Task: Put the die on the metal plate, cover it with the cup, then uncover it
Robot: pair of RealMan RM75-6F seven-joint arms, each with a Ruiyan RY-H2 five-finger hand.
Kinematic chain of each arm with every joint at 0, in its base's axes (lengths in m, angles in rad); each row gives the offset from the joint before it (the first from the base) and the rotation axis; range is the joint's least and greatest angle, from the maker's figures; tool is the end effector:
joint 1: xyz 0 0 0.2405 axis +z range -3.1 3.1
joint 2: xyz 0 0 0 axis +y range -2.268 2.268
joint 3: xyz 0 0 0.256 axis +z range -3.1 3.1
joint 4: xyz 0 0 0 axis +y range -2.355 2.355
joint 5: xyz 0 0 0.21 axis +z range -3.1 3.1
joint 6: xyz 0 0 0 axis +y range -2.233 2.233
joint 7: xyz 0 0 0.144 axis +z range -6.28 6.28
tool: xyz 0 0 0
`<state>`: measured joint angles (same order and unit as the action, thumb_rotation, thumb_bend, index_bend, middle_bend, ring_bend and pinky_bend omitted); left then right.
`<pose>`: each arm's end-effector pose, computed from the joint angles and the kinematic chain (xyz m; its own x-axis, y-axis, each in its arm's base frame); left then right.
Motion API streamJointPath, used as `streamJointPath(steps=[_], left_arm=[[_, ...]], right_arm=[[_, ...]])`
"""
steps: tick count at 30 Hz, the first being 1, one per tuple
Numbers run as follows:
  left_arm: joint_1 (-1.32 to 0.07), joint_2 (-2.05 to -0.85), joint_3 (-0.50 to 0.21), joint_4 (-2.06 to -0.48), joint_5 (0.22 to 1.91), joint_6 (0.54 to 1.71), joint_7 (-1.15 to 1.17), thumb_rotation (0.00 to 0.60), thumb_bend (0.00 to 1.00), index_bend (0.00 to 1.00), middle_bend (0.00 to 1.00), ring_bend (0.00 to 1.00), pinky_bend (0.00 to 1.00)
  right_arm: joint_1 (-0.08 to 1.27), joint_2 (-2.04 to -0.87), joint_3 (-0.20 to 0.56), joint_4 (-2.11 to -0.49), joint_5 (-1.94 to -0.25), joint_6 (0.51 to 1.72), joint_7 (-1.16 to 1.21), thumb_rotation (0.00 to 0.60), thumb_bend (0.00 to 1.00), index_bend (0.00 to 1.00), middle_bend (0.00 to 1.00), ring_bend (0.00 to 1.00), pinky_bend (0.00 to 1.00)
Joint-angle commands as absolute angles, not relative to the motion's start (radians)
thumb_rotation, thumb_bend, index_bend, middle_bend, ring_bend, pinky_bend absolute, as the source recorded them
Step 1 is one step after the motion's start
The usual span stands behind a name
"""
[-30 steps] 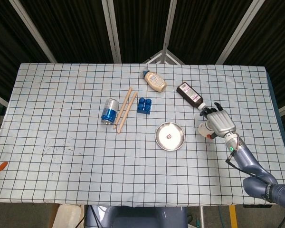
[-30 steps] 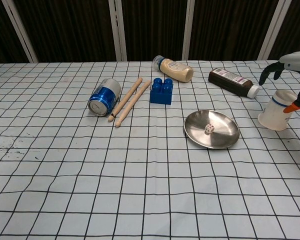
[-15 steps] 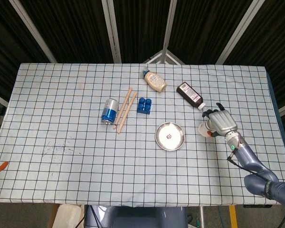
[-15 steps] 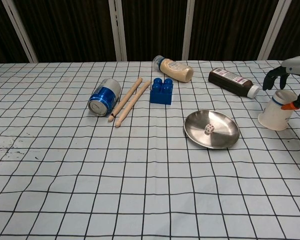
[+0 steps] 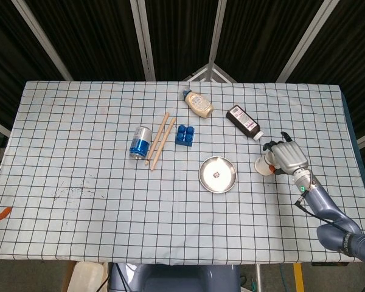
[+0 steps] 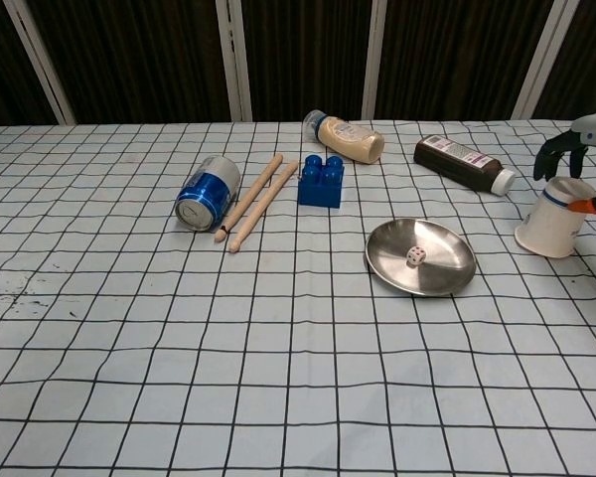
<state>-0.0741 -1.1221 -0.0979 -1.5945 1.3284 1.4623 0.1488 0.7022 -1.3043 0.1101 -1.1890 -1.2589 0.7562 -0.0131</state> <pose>-0.3358 0.1858 0.1734 0.5187 0.0041 0.8550 0.8420 0.1710 -0.5116 -0.2694 -0.3907 0.0869 0.5988 -0.2970 0.7438 -0.8008 -0.2374 0.5499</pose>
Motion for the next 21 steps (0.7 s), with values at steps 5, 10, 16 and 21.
streamJointPath(steps=[5,10,16,21], left_arm=[[-0.076,-1.125,-0.097,-1.594,1.326,1.459,0.157,0.600,0.13,0.15,0.00,0.00,0.06],[-0.077,-1.128,-0.097,-1.595,1.325,1.458,0.165,0.600,0.13,0.15,0.00,0.00,0.06],[-0.078,-1.130,-0.095,-1.596,1.327,1.458,0.167,0.600,0.13,0.15,0.00,0.00,0.06],[-0.077,-1.130,-0.096,-1.595,1.326,1.460,0.166,0.600,0.13,0.15,0.00,0.00,0.06]], right_arm=[[0.697,-1.307,0.105,-1.177,-1.263,0.753,0.000,0.600,0.35,0.33,0.33,0.36,0.06],[0.693,-1.306,0.101,-1.170,-1.265,0.749,0.005,0.600,0.35,0.34,0.33,0.36,0.06],[0.689,-1.304,0.099,-1.166,-1.267,0.750,0.008,0.600,0.38,0.37,0.35,0.37,0.06],[0.686,-1.301,0.099,-1.167,-1.270,0.754,0.010,0.600,0.42,0.42,0.39,0.40,0.06]])
